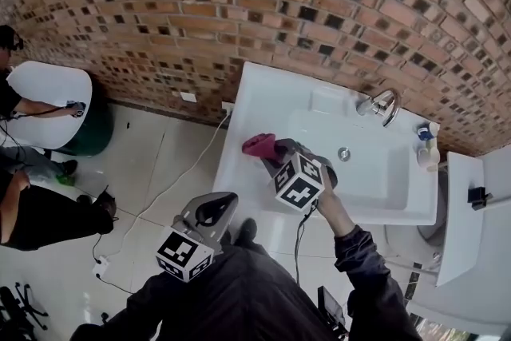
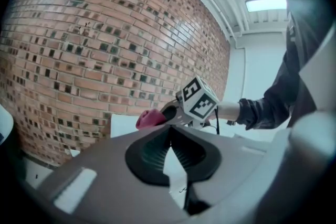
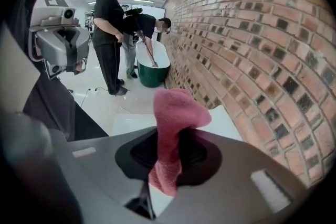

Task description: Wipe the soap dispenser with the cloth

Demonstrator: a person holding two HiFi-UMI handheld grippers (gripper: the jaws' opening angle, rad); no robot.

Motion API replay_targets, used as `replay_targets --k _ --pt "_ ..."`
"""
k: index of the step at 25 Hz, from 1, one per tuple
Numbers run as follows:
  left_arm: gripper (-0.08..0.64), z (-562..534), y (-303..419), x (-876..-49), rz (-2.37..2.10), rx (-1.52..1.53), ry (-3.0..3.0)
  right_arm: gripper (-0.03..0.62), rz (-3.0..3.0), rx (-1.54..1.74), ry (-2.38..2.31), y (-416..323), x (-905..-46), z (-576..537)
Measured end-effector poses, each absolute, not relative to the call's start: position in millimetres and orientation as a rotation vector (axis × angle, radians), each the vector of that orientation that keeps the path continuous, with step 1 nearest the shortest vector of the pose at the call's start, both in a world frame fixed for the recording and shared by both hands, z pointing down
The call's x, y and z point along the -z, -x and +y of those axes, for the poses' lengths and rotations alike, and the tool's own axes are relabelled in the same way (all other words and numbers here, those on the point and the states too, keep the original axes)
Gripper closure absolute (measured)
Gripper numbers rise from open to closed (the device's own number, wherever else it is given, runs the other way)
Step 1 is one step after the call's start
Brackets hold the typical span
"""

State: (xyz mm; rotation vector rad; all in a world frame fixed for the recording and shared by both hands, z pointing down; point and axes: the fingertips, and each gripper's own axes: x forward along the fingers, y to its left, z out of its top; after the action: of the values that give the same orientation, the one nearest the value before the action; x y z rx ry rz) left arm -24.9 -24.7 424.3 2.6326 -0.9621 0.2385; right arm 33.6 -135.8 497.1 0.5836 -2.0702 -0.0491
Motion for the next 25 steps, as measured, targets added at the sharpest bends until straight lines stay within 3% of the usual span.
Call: replay_targets --k 11,20,25 --pt "0.560 -41 34 -429 -0.896 -0.235 -2.641 0.520 -2.050 -0.140 -0.682 -72 -509 -129" --pt "0.560 -49 42 -429 -0.856 -0.277 -2.655 0.520 -2.342 -0.125 -0.942 -72 -478 -99" --pt "0.560 -51 50 -430 -0.853 -0.310 -2.665 0.520 -2.288 0.011 -1.033 -67 -517 -74"
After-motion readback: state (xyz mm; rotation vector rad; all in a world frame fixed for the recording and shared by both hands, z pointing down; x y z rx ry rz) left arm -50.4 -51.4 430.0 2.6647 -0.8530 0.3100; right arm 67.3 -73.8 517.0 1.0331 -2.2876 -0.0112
